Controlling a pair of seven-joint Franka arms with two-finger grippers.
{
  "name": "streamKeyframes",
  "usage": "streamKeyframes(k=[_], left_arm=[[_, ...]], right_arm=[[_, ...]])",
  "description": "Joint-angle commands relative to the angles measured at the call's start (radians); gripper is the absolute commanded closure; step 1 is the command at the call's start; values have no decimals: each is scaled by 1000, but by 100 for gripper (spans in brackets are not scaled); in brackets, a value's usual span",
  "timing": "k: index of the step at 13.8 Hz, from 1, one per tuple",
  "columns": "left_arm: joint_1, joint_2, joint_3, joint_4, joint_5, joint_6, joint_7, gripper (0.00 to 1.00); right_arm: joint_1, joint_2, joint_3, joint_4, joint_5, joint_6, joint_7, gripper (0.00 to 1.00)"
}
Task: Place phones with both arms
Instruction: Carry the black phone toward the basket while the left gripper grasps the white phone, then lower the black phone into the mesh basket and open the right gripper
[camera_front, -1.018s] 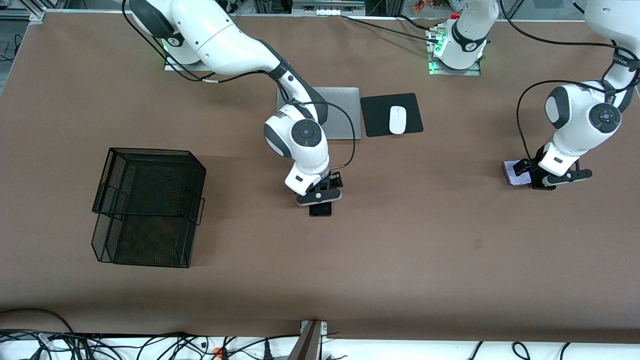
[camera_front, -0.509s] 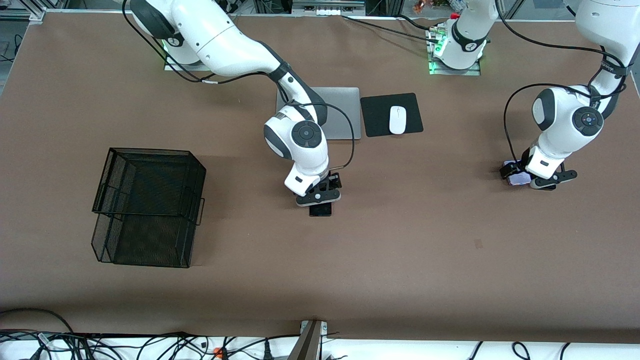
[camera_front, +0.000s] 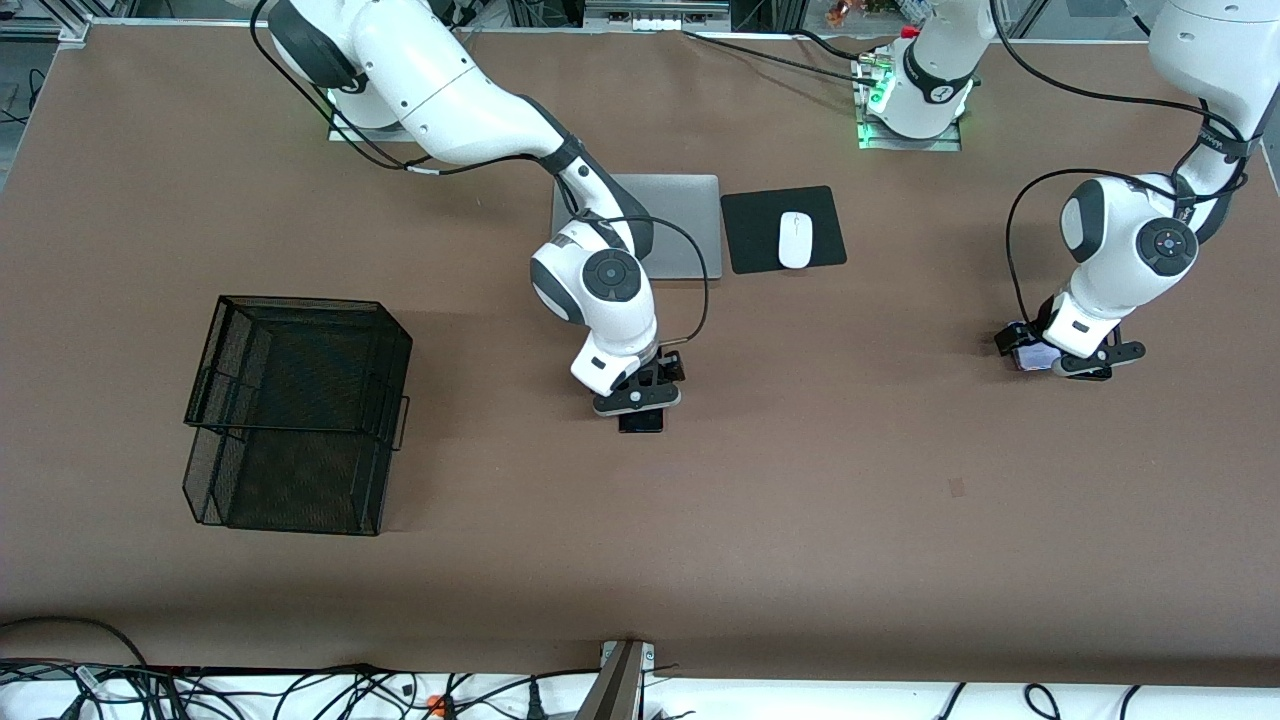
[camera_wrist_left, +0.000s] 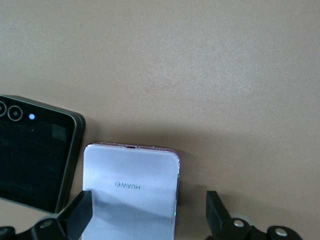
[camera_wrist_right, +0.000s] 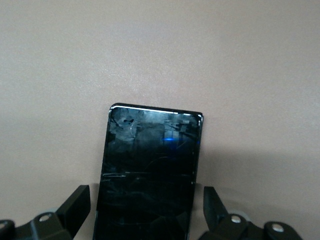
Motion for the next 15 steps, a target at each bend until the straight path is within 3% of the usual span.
streamKeyframes(k=[1, 4, 5, 6, 8, 10, 12, 15], left_arm=[[15, -8, -3, -11, 27, 16, 17, 0], [16, -12, 3, -9, 28, 13, 43, 0], [24, -11, 6, -9, 28, 13, 48, 0], [38, -9, 4, -9, 28, 14, 51, 0], [45, -9, 4, -9, 33, 14, 74, 0], [53, -6, 4, -11, 33, 34, 68, 0], [52, 14, 3, -9, 33, 53, 59, 0], [50, 23, 0, -9, 33, 59, 57, 0]], right_arm=[[10, 15, -6, 25, -23, 2, 16, 0], [20, 13, -6, 22, -28, -3, 24, 3], [20, 10, -6, 10, -28, -3, 24, 15], [20, 7, -6, 5, -26, -6, 24, 42], [20, 7, -6, 3, -26, -6, 22, 75], [11, 3, -7, 3, -26, -9, 13, 100], [10, -23, -19, 6, -21, -47, 13, 100], [5, -124, -64, 16, -28, -223, -1, 100]])
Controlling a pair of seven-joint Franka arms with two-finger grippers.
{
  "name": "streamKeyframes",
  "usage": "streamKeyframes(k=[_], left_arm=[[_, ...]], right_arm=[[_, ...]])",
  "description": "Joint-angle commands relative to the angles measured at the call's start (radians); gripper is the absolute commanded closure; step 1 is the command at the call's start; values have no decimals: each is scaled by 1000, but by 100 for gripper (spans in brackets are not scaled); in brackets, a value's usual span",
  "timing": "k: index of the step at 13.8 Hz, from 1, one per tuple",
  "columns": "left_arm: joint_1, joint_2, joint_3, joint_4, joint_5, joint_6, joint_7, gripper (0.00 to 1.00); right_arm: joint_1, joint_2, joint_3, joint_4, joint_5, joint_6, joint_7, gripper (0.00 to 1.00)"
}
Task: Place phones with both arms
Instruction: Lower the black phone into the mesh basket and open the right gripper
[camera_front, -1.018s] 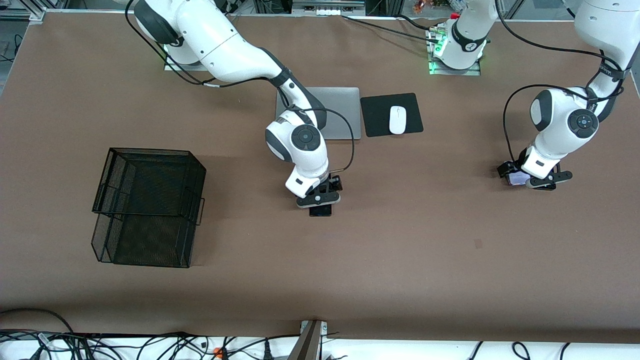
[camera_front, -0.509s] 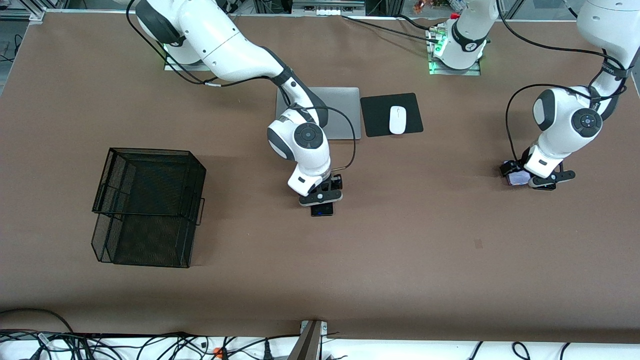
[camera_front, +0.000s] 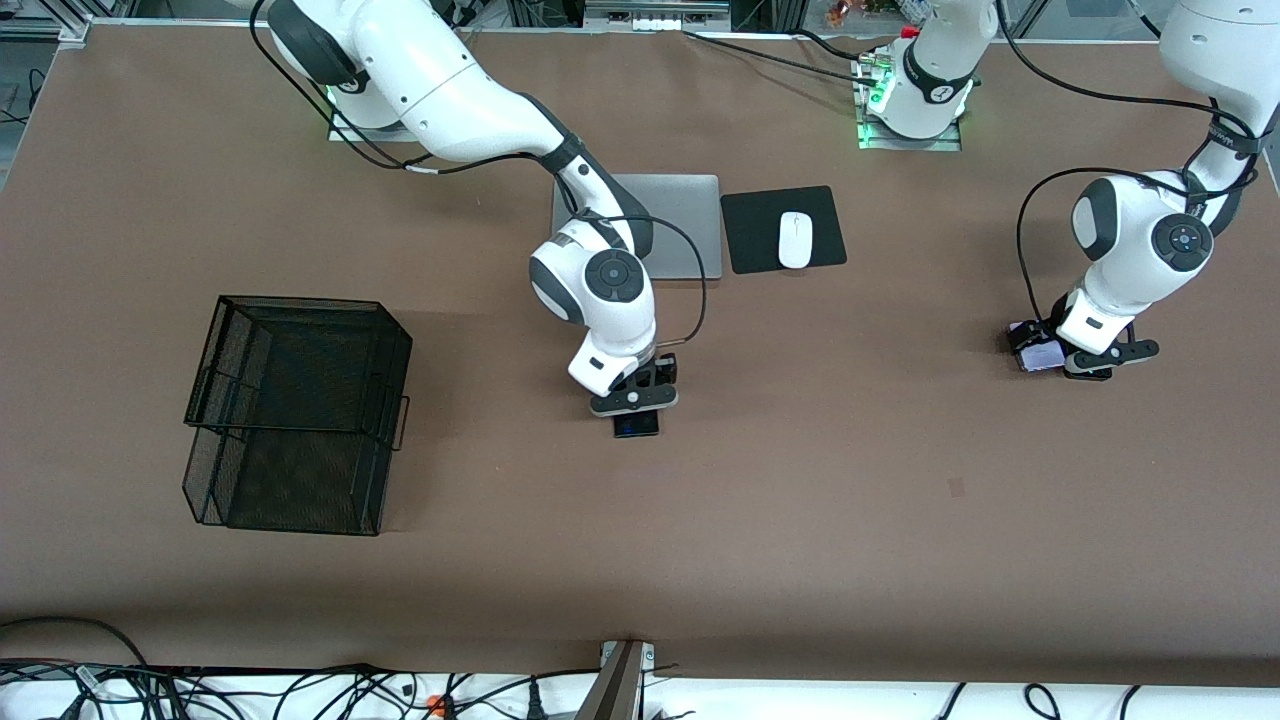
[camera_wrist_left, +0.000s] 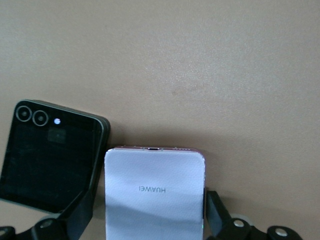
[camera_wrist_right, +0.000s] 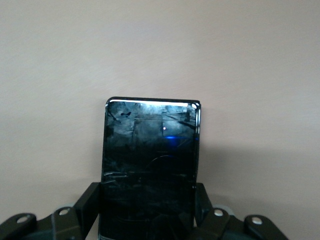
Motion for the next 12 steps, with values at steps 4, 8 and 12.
streamKeyframes(k=[4, 8, 12], left_arm=[[9, 18, -12, -7, 29, 26, -2, 0], [-3, 36, -18, -7, 29, 46, -34, 0], [-3, 51, -19, -5, 29, 66, -33, 0]], right_arm=[[-121, -286, -50, -13, 20, -333, -84, 100], [-393, -417, -53, -24, 148, -529, -490, 100], [-524, -590, -107, -273, 151, -544, -695, 100]])
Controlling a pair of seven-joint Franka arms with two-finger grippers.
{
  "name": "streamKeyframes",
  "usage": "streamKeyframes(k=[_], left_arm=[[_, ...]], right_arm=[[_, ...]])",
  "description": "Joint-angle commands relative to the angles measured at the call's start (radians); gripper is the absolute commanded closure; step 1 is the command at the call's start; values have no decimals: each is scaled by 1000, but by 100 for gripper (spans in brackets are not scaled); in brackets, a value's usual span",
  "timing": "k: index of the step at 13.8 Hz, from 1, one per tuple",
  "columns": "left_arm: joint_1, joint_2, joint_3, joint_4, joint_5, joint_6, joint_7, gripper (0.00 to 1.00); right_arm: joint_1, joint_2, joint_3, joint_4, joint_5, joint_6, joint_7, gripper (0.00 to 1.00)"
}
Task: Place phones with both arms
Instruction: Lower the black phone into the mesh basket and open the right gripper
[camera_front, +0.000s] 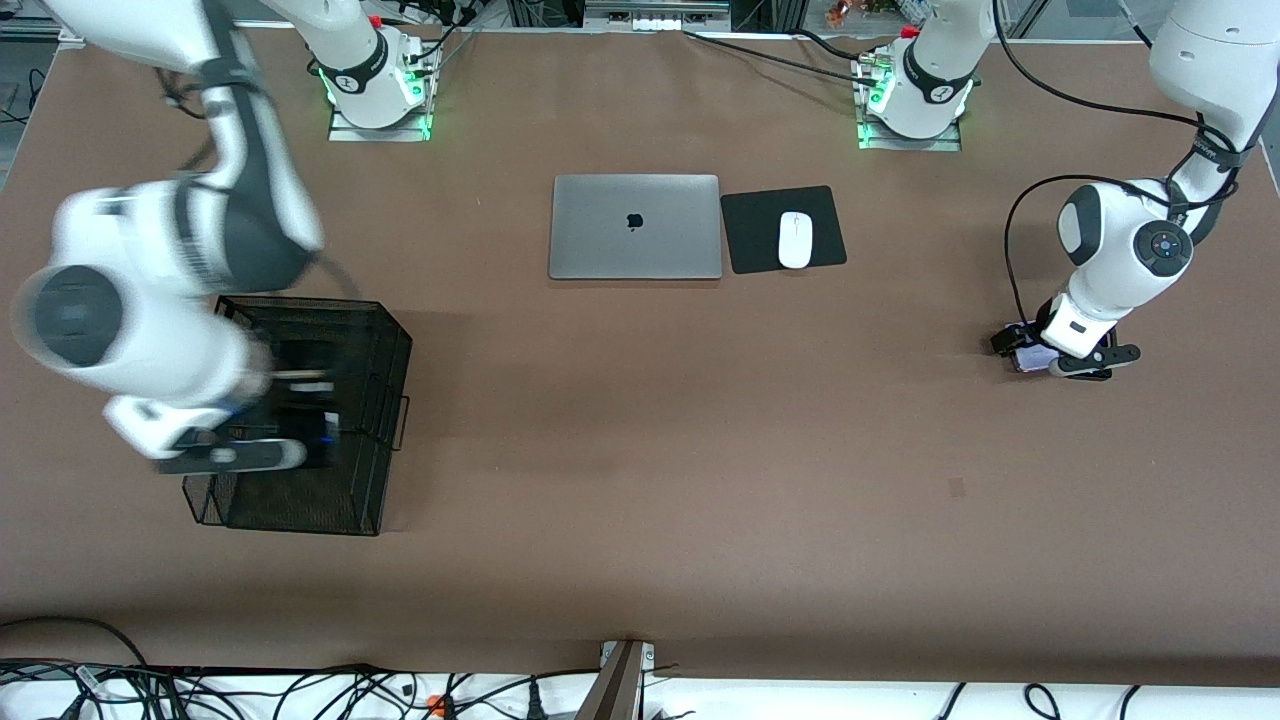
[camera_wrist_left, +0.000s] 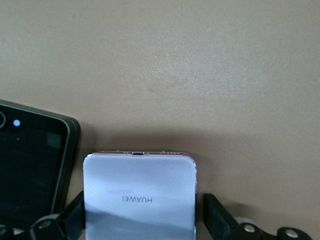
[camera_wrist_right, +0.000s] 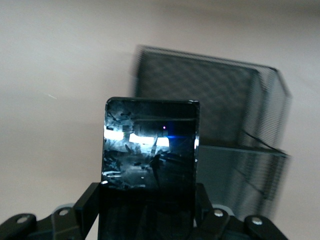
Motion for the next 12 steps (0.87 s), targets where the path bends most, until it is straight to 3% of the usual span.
streamKeyframes(k=[1, 2, 3, 5, 7, 8, 9, 12], left_arm=[[2, 16, -6, -2, 29, 24, -20, 0], [2, 16, -6, -2, 29, 24, -20, 0], [2, 18, -6, -2, 29, 24, -17, 10], [2, 21, -6, 1, 29, 19, -11, 62], [2, 19, -5, 5, 29, 14, -15, 93], [2, 15, -6, 11, 29, 2, -17, 100], [0, 7, -10, 37, 29, -69, -17, 100], [2, -25, -95, 195, 29, -414, -26, 100]], right_arm=[[-6, -193, -30, -319, 12, 112, -43, 100], [-6, -232, -46, -413, 12, 186, -58, 100], [-6, -255, -67, -479, 12, 241, -80, 100], [-6, -257, -124, -553, 14, 321, -135, 100], [-8, -252, -153, -610, 26, 399, -163, 100], [-8, -248, -161, -633, 41, 433, -164, 100], [-8, -243, -164, -645, 47, 465, -164, 100], [-9, -220, -164, -653, 64, 515, -163, 100]])
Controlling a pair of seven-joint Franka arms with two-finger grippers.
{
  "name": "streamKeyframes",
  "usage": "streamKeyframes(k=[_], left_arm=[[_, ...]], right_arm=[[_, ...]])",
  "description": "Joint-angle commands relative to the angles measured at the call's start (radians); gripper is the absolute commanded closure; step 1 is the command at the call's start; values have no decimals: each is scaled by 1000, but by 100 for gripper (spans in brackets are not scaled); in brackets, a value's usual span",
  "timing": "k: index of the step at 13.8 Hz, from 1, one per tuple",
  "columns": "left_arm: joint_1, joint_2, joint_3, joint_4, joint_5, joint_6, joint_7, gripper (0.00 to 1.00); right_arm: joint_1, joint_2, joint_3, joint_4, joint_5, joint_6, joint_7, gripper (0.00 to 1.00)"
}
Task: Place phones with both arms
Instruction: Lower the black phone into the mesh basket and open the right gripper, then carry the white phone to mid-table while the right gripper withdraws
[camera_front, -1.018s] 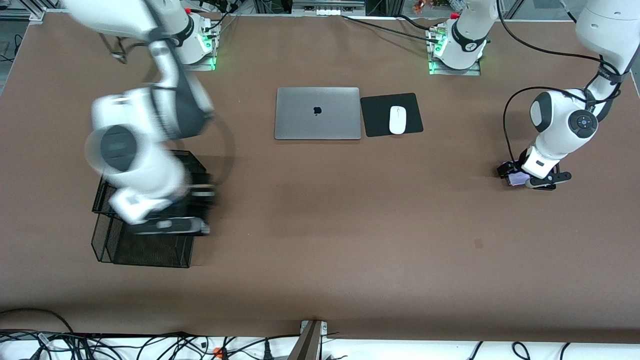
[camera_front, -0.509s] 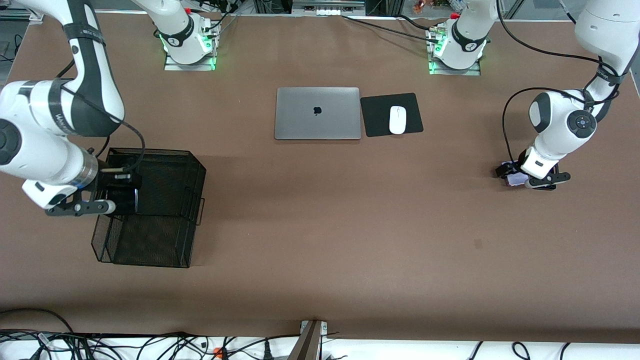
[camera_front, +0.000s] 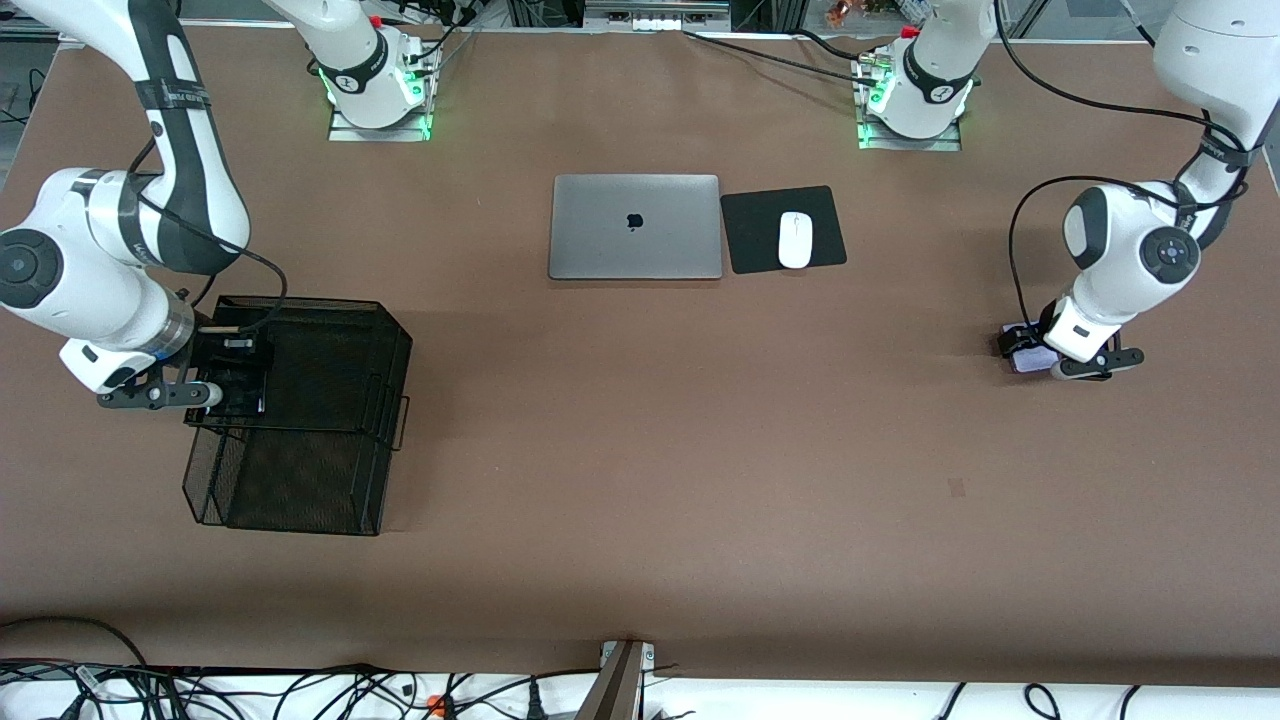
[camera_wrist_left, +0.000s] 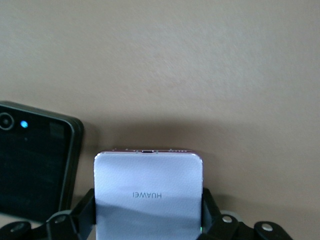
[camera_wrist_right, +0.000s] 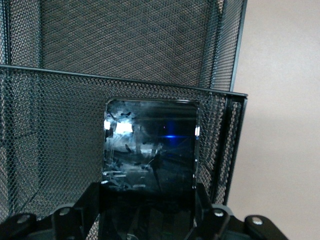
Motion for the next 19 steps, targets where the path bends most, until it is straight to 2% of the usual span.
streamKeyframes(k=[1, 3, 4, 5, 6, 8, 9, 10, 11, 15, 17, 19], left_arm=[[0, -10, -74, 150, 27, -267, -27, 100], [-4, -1, -117, 210, 20, -311, -46, 100], [-14, 14, -149, 233, 15, -314, -56, 100], [-37, 27, -171, 256, 12, -315, -73, 100], [-80, 39, -180, 270, 7, -317, -107, 100], [-218, 96, -183, 343, -37, -317, -234, 100], [-282, 128, -182, 385, -42, -320, -307, 100], [-343, 160, -182, 432, -42, -330, -384, 100], [-406, 192, -182, 486, -42, -341, -444, 100], [-621, 310, -182, 707, -43, -380, -624, 100], [-719, 378, -180, 802, -40, -378, -685, 100], [-805, 436, -163, 876, -37, -378, -724, 100]], right_arm=[[6, -8, -6, -19, 53, 33, -18, 100], [5, 0, -6, -19, 61, 32, -18, 100], [0, 6, -6, -19, 61, 32, -18, 75], [-1, 8, -6, -17, 62, 33, -18, 40], [-4, 8, -6, -14, 65, 32, -18, 34], [-4, 8, -5, -6, 65, 28, -18, 32], [-4, 8, -5, 0, 65, 24, -16, 24], [-4, 8, -5, 4, 65, 21, -16, 10], [-3, 6, -5, 6, 65, 21, -14, 1], [-3, -3, -3, 30, 65, 9, -18, 0], [6, 0, 3, 110, 67, -95, -5, 0], [22, 3, 6, 187, 122, -194, -4, 0]])
